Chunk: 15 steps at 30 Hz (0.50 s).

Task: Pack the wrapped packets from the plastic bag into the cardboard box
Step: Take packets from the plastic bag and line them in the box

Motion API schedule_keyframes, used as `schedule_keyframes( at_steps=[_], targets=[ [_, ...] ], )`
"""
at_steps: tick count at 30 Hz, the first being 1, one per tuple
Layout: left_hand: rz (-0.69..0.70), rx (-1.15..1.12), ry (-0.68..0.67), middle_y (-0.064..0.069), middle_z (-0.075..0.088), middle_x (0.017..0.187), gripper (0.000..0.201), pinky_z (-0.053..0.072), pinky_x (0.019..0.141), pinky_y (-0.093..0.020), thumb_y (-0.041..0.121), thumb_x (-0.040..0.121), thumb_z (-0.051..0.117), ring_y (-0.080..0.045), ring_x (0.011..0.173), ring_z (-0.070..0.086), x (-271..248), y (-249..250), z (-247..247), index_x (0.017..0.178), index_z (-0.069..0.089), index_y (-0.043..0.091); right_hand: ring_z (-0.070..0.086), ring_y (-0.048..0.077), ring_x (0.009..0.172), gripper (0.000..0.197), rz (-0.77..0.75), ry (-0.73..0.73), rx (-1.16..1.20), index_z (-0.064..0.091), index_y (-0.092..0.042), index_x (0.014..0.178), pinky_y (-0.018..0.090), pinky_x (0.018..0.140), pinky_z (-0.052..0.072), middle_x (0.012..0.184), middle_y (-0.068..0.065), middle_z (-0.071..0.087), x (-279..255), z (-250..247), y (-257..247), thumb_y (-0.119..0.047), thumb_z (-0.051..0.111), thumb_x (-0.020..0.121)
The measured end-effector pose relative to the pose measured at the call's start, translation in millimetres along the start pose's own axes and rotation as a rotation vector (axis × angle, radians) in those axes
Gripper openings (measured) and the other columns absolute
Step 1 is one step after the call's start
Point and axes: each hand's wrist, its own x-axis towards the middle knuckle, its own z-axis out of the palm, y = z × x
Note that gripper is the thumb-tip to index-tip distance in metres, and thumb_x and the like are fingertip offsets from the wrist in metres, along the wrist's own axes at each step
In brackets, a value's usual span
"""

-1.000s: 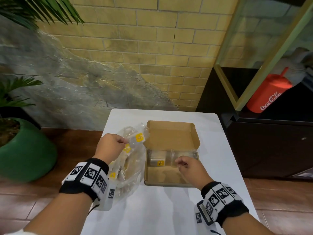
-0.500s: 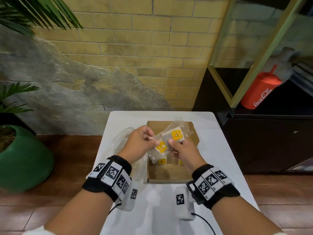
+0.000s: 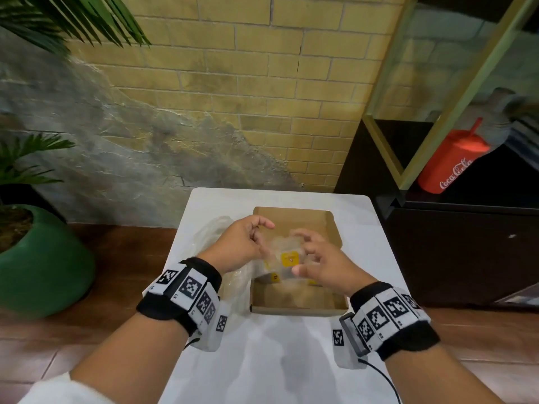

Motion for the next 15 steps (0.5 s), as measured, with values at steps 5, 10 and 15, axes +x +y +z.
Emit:
schedule_keyframes(
  at_steps=[5, 10, 15],
  targets=[
    [0.007, -0.041, 0.064, 0.005, 0.046, 0.062, 0.033, 0.04, 0.05, -0.011, -0.007, 0.074, 0.071, 0.0, 0.049, 0.043, 9, 7, 14, 0.086, 0.058, 0.02, 0.05, 0.006, 0.072, 0.019, 0.051, 0.076, -0.123, 0.058, -0.017, 0.065, 0.03, 0.072, 0.046, 0.07, -0.013, 0.05, -3, -3, -2, -0.01, 0.073, 0.076],
    [0.0, -0.098, 0.101, 0.003, 0.056, 0.063, 0.019, 0.044, 0.052, -0.012, 0.005, 0.084, 0.066, -0.004, 0.055, 0.05, 9, 8, 26, 0.068, 0.06, 0.014, 0.055, 0.013, 0.074, 0.033, 0.103, 0.119, 0.067, 0.051, -0.028, 0.078, 0.039, 0.075, 0.054, 0.082, -0.004, 0.056, -11, -12, 8, -0.002, 0.071, 0.076],
    [-0.037, -0.119, 0.146, 0.001, 0.053, 0.055, 0.025, 0.041, 0.05, -0.018, 0.015, 0.083, 0.069, -0.008, 0.048, 0.045, 16, 5, 41, 0.063, 0.055, 0.016, 0.062, 0.016, 0.077, 0.035, 0.13, 0.12, 0.097, 0.057, -0.029, 0.094, 0.035, 0.075, 0.055, 0.096, 0.004, 0.06, -15, -17, 16, -0.004, 0.072, 0.076]
  ],
)
